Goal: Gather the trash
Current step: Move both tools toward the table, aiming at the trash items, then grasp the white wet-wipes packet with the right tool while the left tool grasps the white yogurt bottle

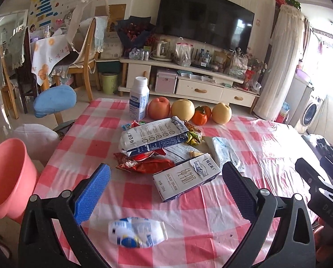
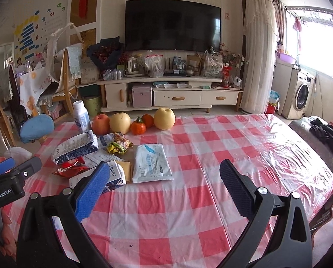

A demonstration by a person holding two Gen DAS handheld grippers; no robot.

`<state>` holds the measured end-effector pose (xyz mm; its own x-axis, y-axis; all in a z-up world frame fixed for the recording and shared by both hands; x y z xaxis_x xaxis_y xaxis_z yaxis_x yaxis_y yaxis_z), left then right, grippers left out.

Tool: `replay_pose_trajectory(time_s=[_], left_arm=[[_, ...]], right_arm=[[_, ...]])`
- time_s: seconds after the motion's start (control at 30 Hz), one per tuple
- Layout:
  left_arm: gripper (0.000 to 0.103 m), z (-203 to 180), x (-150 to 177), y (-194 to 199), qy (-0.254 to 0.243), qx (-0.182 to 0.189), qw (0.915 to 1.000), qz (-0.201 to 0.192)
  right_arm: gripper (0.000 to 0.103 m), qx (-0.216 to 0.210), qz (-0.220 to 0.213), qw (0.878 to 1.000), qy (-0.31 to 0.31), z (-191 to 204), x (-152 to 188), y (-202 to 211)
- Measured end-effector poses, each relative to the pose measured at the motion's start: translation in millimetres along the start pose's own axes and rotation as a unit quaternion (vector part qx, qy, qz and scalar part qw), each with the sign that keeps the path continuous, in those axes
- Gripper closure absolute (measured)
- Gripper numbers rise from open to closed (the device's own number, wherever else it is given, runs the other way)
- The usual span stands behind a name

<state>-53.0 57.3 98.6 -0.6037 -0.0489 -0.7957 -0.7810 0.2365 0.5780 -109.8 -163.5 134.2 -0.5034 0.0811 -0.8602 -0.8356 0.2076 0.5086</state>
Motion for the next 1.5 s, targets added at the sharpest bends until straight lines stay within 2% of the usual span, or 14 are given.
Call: replay_pose_trajectory(time_s=[0.37, 0.8, 1.0, 1.23, 1.33, 1.5], left_arm=[[0.004, 13, 4, 12, 0.010, 0.001, 0.9999, -0.001], [0.004, -4, 11, 23, -0.076, -0.025, 0.9967, -0.011], [0.004, -1, 25, 19, -0.086, -0.026, 0.9959, 0.012], [0.004, 10, 60, 9, -0.078, -0.018, 0.9947, 0.064], [0.004, 12, 74, 5, -0.064, -0.010, 0.9944, 0.084], [0.004, 14, 96, -5, -0.029, 0.003, 0.9928, 0.116]], right_arm=[[0.004, 0.008, -0.009, 1.000, 0.026, 15, 2, 12], [0.004, 0.011, -0.008, 0.999, 0.037, 20, 6, 11], [0.004, 0.006, 0.001, 0.999, 0.037, 21, 12, 3], [0.004, 0.000, 0.014, 0.999, 0.040, 21, 22, -9], [0.004, -0.015, 0.023, 0.999, 0.035, 20, 29, -16], [0.004, -0.058, 0.071, 0.996, 0.009, 14, 50, -40]])
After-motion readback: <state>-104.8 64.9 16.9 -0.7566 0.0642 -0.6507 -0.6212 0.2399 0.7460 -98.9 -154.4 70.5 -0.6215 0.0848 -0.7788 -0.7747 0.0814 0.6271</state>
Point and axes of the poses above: each gripper's, at about its wrist camera, not at the fingertips, and y roughly against the way its jaws point, z to its left, x to its underside, the point moved 7 cm from there along -y, roughly the way its jaws point, and after that the axes turned 2 degrees about x, right-handed, at the moved point
